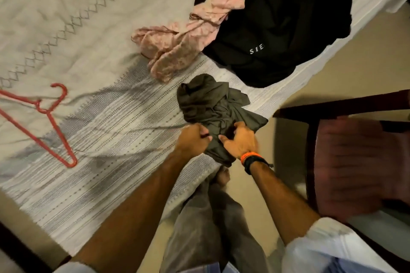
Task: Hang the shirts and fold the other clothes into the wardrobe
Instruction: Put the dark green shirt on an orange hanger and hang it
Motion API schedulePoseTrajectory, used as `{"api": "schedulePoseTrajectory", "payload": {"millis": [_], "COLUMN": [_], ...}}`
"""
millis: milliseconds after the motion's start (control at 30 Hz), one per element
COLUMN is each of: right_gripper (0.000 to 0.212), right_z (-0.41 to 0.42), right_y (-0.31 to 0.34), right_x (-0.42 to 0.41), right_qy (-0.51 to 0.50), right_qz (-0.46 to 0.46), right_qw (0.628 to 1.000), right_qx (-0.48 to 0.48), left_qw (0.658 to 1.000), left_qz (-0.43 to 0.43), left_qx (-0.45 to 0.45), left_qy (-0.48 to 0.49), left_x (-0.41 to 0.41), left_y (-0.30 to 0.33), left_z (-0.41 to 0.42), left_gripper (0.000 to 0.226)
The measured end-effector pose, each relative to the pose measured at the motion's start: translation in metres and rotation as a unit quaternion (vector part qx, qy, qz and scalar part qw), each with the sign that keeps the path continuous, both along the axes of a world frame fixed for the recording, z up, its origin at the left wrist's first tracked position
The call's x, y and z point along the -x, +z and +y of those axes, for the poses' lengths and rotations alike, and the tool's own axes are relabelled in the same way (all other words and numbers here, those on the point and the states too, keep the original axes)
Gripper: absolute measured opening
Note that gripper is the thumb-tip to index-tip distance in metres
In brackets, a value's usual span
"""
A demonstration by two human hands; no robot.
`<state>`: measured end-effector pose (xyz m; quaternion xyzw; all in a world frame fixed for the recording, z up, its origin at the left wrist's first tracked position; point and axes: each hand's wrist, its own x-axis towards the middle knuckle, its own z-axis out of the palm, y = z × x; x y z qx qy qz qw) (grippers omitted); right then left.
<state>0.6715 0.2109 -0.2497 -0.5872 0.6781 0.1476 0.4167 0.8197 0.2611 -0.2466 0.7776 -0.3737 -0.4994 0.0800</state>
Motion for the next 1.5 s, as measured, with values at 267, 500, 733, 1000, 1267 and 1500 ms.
{"api": "schedulePoseTrajectory", "payload": {"millis": [267, 500, 733, 1000, 1267, 1500], "right_gripper": [0.022, 0.014, 0.019, 0.028, 0.022, 0.026], "right_z": [-0.018, -0.031, -0.037, -0.012, 0.016, 0.064], "right_y": [-0.032, 0.026, 0.112, 0.224, 0.302, 0.321], "right_x": [-0.021, -0.016, -0.022, -0.022, -0.058, -0.113], "right_qy": [-0.141, -0.296, -0.283, -0.144, 0.044, 0.096], "right_qz": [-0.080, -0.294, -0.420, -0.539, -0.551, -0.532], "right_qw": [0.985, 0.903, 0.854, 0.819, 0.820, 0.828], "right_qx": [-0.050, -0.105, -0.120, -0.136, -0.144, -0.146], "left_qw": [0.998, 0.997, 0.998, 0.965, 0.859, 0.845], "left_qz": [0.037, 0.065, 0.019, -0.002, -0.020, 0.003], "left_qx": [-0.046, -0.044, 0.061, 0.191, 0.378, 0.430], "left_qy": [0.000, 0.004, -0.023, 0.178, 0.346, 0.317], "left_x": [-0.010, -0.025, -0.005, 0.013, -0.025, -0.076], "left_y": [-0.030, 0.015, 0.095, 0.189, 0.289, 0.343], "left_z": [-0.012, -0.020, -0.012, 0.054, 0.103, 0.159], "left_gripper": [0.037, 0.074, 0.075, 0.042, 0.041, 0.043]}}
